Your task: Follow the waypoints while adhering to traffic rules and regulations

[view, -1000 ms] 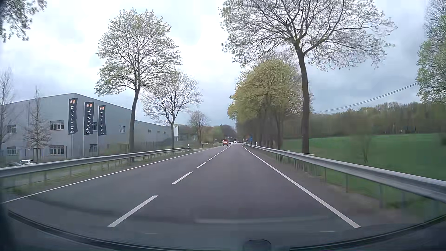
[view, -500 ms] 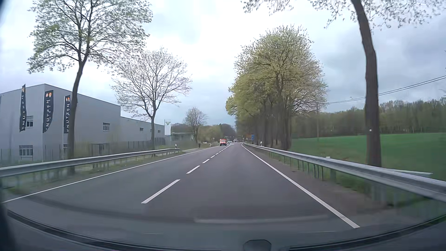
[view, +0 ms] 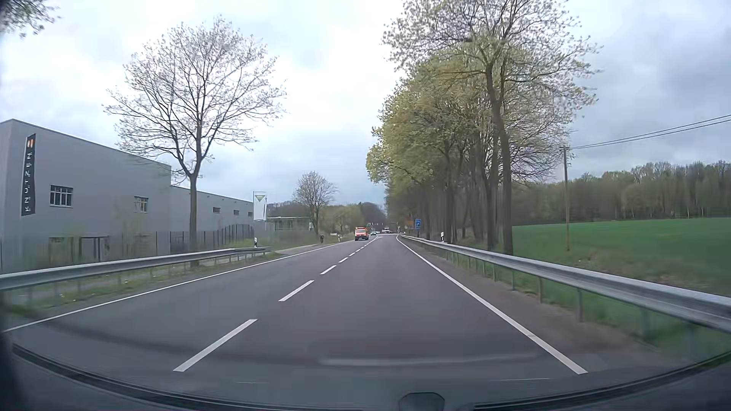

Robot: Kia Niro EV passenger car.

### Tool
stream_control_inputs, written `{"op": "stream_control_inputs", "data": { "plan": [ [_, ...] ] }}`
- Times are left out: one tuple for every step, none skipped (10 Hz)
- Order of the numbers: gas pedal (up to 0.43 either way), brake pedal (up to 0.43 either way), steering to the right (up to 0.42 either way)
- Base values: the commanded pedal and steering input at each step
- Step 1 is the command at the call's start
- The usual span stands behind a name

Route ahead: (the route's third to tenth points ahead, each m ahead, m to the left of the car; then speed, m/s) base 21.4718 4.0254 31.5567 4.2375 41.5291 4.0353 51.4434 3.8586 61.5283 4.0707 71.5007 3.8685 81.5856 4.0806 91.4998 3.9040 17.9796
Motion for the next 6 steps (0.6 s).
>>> {"op": "stream_control_inputs", "data": {
  "plan": [
    [0.000,0.000,-0.001],
    [0.000,0.000,-0.001],
    [0.000,0.000,-0.001],
    [0.000,0.000,-0.001],
    [0.000,0.000,-0.001],
    [0.000,0.000,-0.001]
  ]
}}
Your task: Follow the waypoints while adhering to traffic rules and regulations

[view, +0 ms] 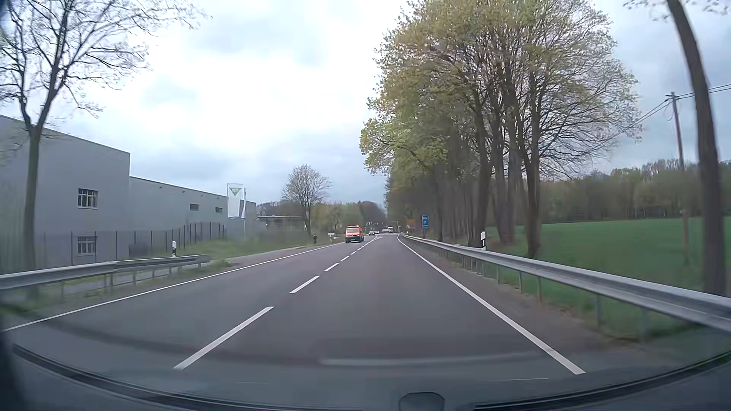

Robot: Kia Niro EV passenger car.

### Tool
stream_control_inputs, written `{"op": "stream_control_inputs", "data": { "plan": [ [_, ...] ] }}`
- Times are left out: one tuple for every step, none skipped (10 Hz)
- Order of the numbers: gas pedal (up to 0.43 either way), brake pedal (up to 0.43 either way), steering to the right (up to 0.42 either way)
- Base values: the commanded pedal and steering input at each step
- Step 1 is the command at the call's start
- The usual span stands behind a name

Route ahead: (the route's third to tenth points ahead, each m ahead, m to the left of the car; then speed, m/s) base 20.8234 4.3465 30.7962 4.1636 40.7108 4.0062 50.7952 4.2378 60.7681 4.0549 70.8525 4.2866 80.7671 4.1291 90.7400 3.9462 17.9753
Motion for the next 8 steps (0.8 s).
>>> {"op": "stream_control_inputs", "data": {
  "plan": [
    [0.000,0.037,-0.002],
    [0.000,0.067,-0.002],
    [0.000,0.085,-0.002],
    [0.000,0.091,-0.002],
    [0.000,0.128,-0.002],
    [0.000,0.140,-0.002],
    [0.000,0.146,-0.001],
    [0.000,0.128,-0.001]
  ]
}}
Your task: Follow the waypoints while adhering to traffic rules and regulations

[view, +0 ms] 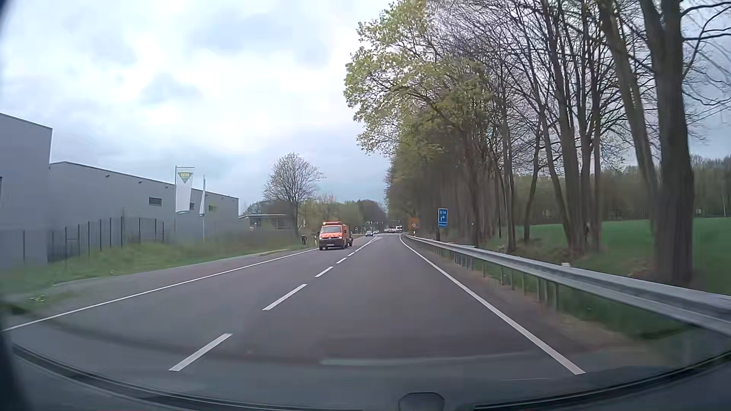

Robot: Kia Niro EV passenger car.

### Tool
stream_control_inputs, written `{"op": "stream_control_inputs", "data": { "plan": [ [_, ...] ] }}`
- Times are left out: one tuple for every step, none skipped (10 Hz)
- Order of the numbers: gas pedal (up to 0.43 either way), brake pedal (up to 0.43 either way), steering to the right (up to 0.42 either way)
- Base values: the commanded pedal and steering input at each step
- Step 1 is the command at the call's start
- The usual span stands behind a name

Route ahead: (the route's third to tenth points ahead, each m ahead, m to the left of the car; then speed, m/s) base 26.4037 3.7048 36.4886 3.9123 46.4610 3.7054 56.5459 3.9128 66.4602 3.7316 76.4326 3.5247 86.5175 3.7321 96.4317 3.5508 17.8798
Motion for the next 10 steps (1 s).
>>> {"op": "stream_control_inputs", "data": {
  "plan": [
    [0.000,0.085,-0.001],
    [0.000,0.024,-0.001],
    [0.000,0.006,-0.001],
    [0.000,0.006,-0.001],
    [0.000,0.006,-0.001],
    [0.000,0.049,-0.001],
    [0.000,0.091,0.001],
    [0.000,0.152,0.001],
    [0.000,0.159,0.001],
    [0.000,0.159,0.001]
  ]
}}
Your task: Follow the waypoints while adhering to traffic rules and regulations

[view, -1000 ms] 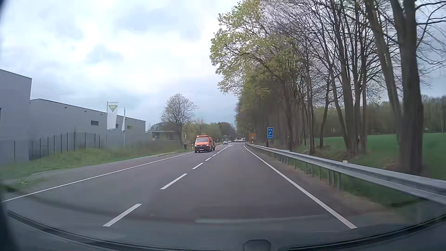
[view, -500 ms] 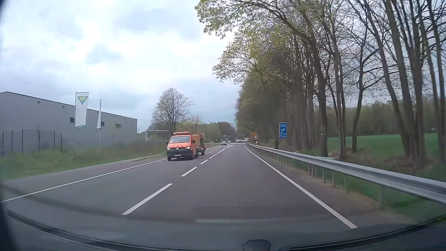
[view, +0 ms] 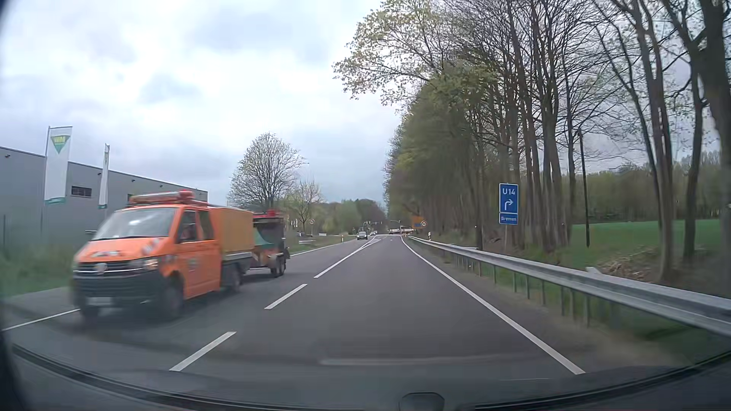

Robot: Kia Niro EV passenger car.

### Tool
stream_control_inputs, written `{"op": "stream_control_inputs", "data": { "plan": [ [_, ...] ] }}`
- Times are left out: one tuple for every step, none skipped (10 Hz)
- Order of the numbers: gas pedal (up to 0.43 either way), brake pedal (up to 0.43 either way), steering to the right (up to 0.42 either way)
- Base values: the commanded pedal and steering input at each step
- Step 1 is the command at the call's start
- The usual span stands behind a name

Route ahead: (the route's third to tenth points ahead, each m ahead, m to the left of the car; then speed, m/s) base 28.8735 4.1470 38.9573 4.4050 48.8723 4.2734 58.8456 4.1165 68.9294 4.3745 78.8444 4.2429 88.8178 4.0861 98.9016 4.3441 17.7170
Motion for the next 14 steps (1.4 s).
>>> {"op": "stream_control_inputs", "data": {
  "plan": [
    [0.000,0.140,0.001],
    [0.000,0.122,0.001],
    [0.000,0.055,0.001],
    [0.000,0.018,0.001],
    [0.000,0.006,0.001],
    [0.000,0.006,0.001],
    [0.000,0.006,0.001],
    [0.000,0.006,0.001],
    [0.000,0.006,0.001],
    [0.000,0.006,0.001],
    [0.000,0.006,0.001],
    [0.000,0.006,0.001],
    [0.039,0.006,0.000],
    [0.079,0.006,0.000]
  ]
}}
